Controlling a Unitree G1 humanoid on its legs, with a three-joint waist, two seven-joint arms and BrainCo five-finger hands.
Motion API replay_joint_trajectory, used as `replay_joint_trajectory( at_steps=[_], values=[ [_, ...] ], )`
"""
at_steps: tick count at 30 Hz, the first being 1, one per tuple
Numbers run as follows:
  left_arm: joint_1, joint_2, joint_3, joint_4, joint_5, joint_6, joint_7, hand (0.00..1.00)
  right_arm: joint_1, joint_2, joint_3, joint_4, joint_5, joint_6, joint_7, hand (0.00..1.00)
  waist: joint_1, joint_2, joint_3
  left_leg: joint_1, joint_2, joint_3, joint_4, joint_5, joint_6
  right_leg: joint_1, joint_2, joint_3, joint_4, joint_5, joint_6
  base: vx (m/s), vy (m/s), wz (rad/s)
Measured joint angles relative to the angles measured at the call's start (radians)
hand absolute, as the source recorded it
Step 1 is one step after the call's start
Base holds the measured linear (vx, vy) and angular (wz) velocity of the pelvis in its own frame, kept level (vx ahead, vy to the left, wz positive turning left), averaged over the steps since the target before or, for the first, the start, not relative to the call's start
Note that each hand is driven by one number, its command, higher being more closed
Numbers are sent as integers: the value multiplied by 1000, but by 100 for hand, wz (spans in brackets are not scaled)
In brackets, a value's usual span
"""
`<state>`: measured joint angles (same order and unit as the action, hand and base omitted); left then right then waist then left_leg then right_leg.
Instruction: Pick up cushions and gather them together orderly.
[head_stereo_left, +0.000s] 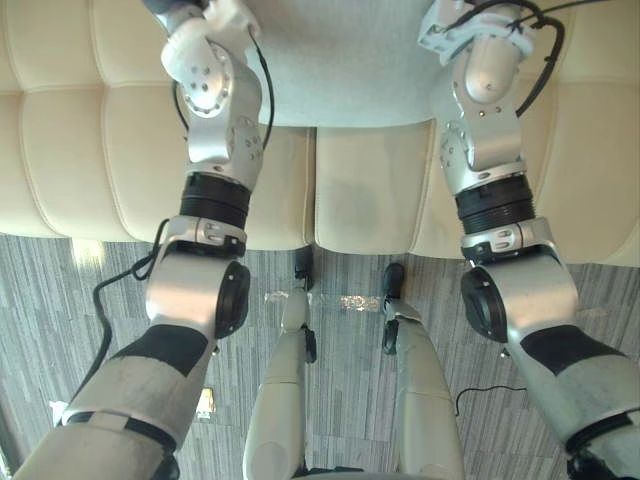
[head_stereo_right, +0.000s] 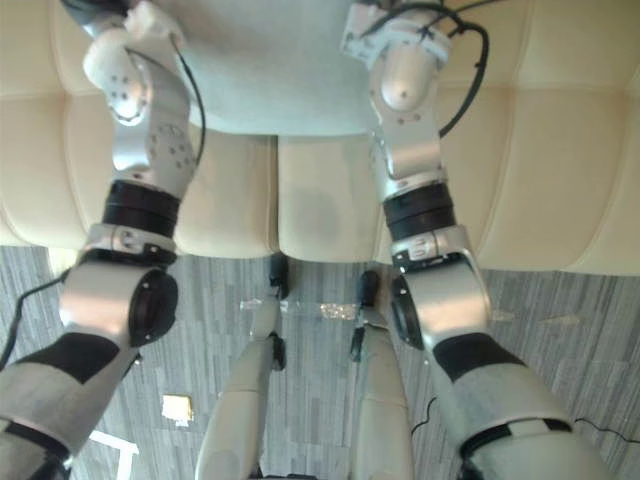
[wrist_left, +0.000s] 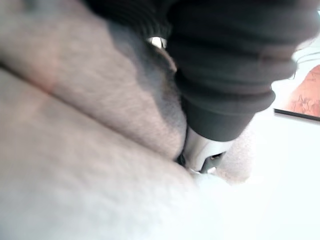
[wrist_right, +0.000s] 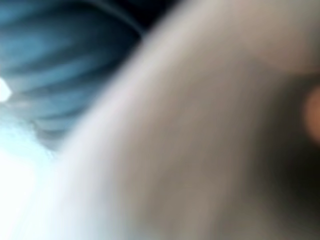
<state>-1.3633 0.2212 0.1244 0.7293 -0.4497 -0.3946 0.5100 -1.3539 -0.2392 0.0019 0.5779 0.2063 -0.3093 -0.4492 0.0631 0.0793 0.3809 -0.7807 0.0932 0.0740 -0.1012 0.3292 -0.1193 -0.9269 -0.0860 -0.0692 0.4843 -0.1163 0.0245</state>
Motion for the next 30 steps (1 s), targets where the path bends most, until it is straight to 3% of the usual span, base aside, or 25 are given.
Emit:
replay_joint_trajectory(
  at_steps=[5,8,9,10,12,16,18,21,23,24,25,30],
  values=[
    [9,84,20,55,-62,15,-107,0,27,-120,-106,-11,186,-6,72,0,-2,-1,1,11,0,0,0,0,0,9,-2,-4,12,0,0,36,-61,2],
    [64,123,57,64,-93,18,-135,0,82,-175,-152,-10,281,-7,97,0,-6,-3,2,42,0,1,0,0,0,39,-2,-5,14,-2,0,25,-64,1],
    [135,159,95,64,-136,18,-160,0,131,-236,-157,-9,350,-14,120,0,-7,-3,2,74,0,5,0,-2,0,72,-2,-6,14,-5,0,12,-46,-1],
    [140,161,98,64,-140,18,-162,0,134,-240,-157,-9,353,-14,122,0,-8,-3,2,76,0,5,0,-3,0,74,-2,-6,14,-6,0,19,-79,-3],
    [267,201,148,48,-192,15,-204,0,220,-327,-158,-22,393,-26,170,0,-11,-4,1,121,5,25,-1,-43,14,117,-2,-10,15,-19,-6,12,-58,-2],
    [554,190,128,-119,-211,8,-229,0,502,-347,-162,-211,422,-37,207,0,-20,-21,-1,190,-1,27,0,-48,29,190,-7,-10,15,-34,0,38,-48,6],
    [734,148,81,-207,-183,7,-239,0,685,-321,-159,-307,409,-38,231,0,-20,-30,-4,245,-8,25,0,-53,33,249,-14,-14,17,-56,2,68,-64,15],
    [1020,10,-8,-312,-134,8,-268,0,958,-168,-154,-419,327,-38,265,0,-20,-55,-18,336,-18,26,5,-86,33,345,-26,-23,17,-89,2,87,-71,9],
    [1182,-62,-71,-309,-68,21,-308,0,1121,-47,-137,-422,286,-33,300,0,-19,-86,-38,384,-20,30,26,-126,35,404,-29,-22,6,-108,2,107,-57,-1],
    [1288,-106,-113,-292,-33,49,-338,0,1242,42,-125,-400,245,-28,330,0,-19,-108,-55,432,-19,31,37,-146,33,462,-29,-24,-9,-116,4,106,-42,-4],
    [1331,-124,-127,-269,1,59,-353,0,1294,73,-112,-375,233,-16,345,0,-20,-115,-79,450,-18,32,37,-151,30,486,-27,-25,-20,-117,4,105,-38,-4],
    [1472,-174,-146,-91,134,100,-422,0,1496,184,-97,-144,170,28,412,0,-20,-119,-214,563,-16,46,55,-200,25,638,-25,-27,-98,-120,11,113,-2,-9]
  ],
)
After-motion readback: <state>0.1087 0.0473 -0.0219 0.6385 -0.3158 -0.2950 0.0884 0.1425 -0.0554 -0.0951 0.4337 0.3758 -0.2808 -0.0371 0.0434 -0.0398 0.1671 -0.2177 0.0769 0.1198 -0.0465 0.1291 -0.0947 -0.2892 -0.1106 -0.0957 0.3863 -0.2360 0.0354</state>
